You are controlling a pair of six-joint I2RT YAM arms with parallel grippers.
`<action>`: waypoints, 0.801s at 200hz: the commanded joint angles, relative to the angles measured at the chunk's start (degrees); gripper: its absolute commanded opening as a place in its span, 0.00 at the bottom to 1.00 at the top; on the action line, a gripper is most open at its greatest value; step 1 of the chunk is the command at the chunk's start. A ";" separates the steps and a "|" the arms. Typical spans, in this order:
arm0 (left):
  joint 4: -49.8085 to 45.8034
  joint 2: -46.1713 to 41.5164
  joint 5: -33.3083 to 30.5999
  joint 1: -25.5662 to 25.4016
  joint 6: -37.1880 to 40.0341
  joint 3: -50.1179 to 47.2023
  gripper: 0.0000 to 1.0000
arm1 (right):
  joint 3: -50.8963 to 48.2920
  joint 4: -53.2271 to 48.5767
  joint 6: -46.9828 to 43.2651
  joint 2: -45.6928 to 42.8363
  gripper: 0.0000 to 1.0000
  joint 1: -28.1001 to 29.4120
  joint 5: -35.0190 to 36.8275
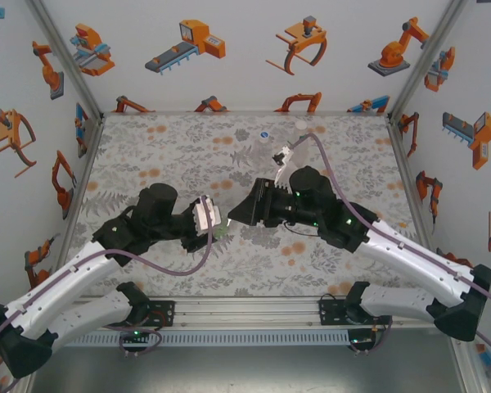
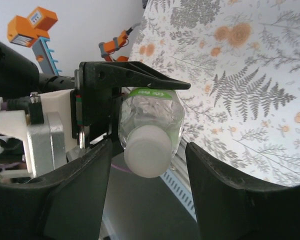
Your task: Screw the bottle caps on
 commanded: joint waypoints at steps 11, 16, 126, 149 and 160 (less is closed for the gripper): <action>-1.48 2.73 7.02 -0.17 1.24 3.04 0.00 | 5.13 -8.71 -16.73 -2.58 0.57 0.12 2.22; -2.01 3.30 8.25 -0.17 1.38 3.25 0.00 | 5.22 -8.82 -19.13 -3.19 0.56 0.15 1.97; -8.76 9.46 20.80 -0.43 4.10 6.52 0.00 | 4.77 -10.67 -40.26 -3.62 0.51 0.11 -11.00; -8.79 9.77 20.57 -0.43 3.87 6.64 0.00 | 4.80 -10.48 -36.97 -3.04 0.51 0.14 -10.59; -8.88 9.81 20.47 -0.44 3.80 6.78 0.00 | 4.61 -10.58 -36.28 -3.10 0.50 0.14 -10.39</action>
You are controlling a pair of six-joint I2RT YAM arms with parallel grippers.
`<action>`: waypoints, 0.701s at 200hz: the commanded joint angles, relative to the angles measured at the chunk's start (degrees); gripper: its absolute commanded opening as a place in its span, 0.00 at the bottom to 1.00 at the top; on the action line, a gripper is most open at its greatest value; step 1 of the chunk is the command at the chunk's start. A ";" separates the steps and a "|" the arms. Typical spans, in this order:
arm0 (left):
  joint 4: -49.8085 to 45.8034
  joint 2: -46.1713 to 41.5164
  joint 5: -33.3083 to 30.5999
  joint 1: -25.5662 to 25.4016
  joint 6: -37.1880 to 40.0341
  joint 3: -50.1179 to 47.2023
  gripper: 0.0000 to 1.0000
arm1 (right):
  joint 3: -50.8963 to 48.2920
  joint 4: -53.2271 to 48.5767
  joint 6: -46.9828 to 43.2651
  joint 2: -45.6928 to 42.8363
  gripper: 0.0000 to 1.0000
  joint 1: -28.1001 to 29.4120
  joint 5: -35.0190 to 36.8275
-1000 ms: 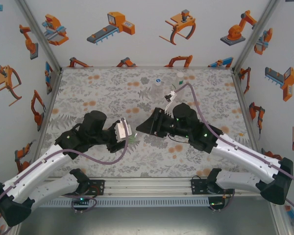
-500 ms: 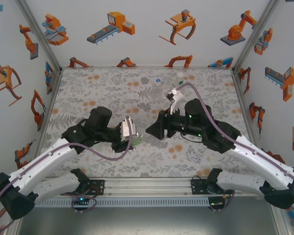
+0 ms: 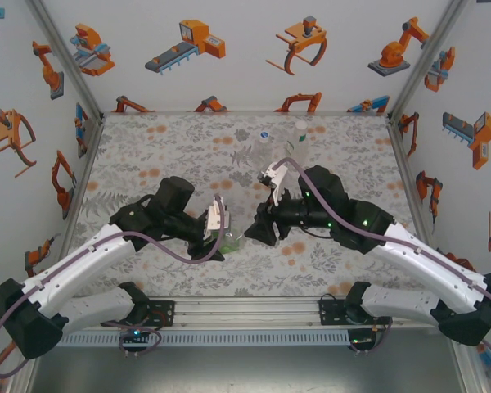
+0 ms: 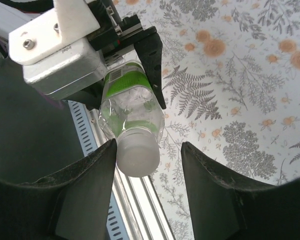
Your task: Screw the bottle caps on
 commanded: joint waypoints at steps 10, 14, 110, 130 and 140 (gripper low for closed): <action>-0.93 0.42 2.29 -0.24 0.96 2.20 0.00 | 1.20 -0.72 3.00 -0.60 0.48 0.08 -0.86; -0.93 0.34 2.26 -0.23 1.03 2.26 0.00 | 1.10 -0.89 2.98 -0.68 0.47 0.11 -0.79; -0.93 0.61 1.98 -0.30 0.62 2.29 0.00 | 1.72 -2.17 2.18 -0.55 0.42 0.15 -0.33; -0.92 0.69 2.23 -0.26 0.60 2.35 0.00 | 1.94 -2.44 1.30 -0.42 0.45 0.13 0.10; -0.97 0.76 2.24 -0.24 0.52 2.34 0.00 | 2.18 -2.53 0.75 -0.42 0.46 0.15 0.32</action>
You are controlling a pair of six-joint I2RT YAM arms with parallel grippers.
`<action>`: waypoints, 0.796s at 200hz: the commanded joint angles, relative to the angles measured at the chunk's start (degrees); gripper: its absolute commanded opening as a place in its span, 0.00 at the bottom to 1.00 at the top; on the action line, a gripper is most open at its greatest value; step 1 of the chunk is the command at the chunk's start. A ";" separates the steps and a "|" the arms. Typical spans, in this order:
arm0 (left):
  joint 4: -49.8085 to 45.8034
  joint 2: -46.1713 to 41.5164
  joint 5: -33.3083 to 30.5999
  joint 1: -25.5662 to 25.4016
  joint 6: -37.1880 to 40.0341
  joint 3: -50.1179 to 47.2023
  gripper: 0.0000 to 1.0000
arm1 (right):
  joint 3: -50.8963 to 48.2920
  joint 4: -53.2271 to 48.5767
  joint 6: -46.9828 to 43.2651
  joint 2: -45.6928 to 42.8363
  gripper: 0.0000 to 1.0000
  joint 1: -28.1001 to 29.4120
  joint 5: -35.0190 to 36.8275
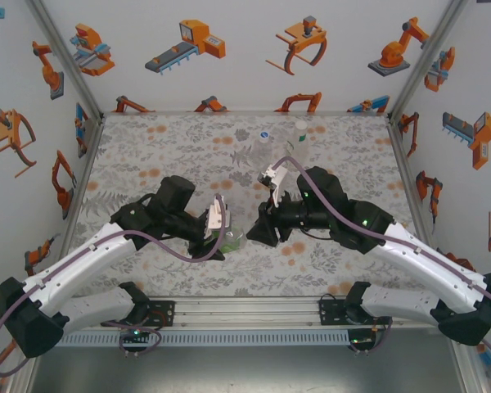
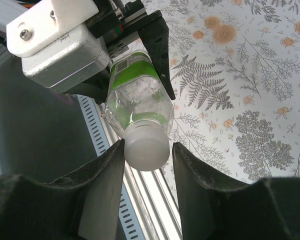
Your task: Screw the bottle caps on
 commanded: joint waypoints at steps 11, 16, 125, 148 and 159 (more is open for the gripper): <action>-0.85 0.34 2.43 -0.23 0.61 1.86 0.00 | 2.23 -0.58 -2.00 -0.49 0.47 0.08 1.63; -0.95 0.35 2.41 -0.23 0.64 1.89 0.00 | 2.24 -0.58 -2.29 -0.48 0.47 0.13 1.68; -1.25 0.85 3.16 -0.25 0.72 2.04 0.00 | 3.22 -2.41 -7.09 0.50 0.29 0.10 -0.60; -1.43 0.85 4.40 -0.25 1.08 2.03 0.00 | 2.77 -2.43 -11.54 -0.68 0.16 0.16 -2.72; -1.50 0.84 5.61 -0.23 1.33 2.07 0.00 | 2.15 -2.26 -15.04 -1.50 0.12 0.16 -4.87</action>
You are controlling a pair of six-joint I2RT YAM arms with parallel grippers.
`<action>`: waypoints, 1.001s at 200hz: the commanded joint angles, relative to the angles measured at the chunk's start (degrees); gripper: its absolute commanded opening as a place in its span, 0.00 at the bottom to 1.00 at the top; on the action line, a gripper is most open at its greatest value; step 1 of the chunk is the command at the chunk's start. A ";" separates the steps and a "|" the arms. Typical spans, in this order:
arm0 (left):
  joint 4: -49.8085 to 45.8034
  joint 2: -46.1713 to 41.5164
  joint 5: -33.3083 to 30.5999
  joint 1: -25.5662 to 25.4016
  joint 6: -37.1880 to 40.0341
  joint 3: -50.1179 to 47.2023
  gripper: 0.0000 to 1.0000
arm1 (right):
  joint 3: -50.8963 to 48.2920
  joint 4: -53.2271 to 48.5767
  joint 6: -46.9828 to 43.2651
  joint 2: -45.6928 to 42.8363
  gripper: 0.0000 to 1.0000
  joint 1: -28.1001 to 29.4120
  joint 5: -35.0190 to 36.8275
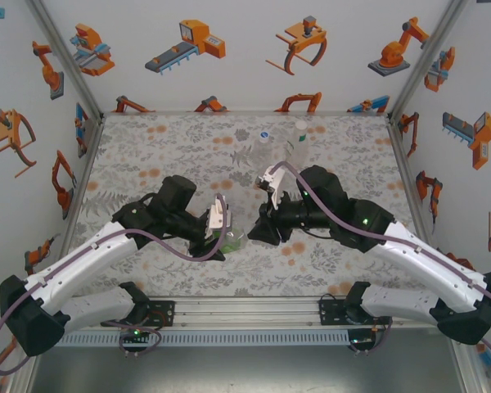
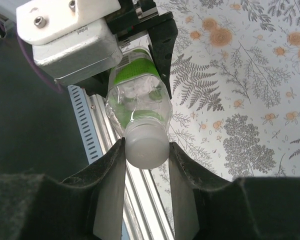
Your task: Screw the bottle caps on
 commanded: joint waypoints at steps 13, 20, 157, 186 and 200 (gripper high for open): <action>-1.54 0.03 6.73 -0.24 1.71 1.95 0.00 | 0.26 -0.33 -12.64 -3.03 0.08 0.17 -6.30; -1.63 0.03 7.71 -0.23 1.93 1.93 0.00 | -0.08 -0.15 -15.50 -3.58 0.06 0.19 -8.01; -4.48 -0.16 10.58 -0.23 3.52 3.26 0.00 | 0.23 -2.25 -31.80 -4.11 0.31 0.31 -17.90; -1.69 -1.58 3.29 -0.23 1.11 2.19 0.00 | -2.64 0.75 -25.05 -5.54 0.52 0.33 -16.00; -0.46 -2.39 1.02 -0.14 0.44 1.65 0.00 | -4.69 4.03 -21.24 -6.86 0.57 0.35 -14.41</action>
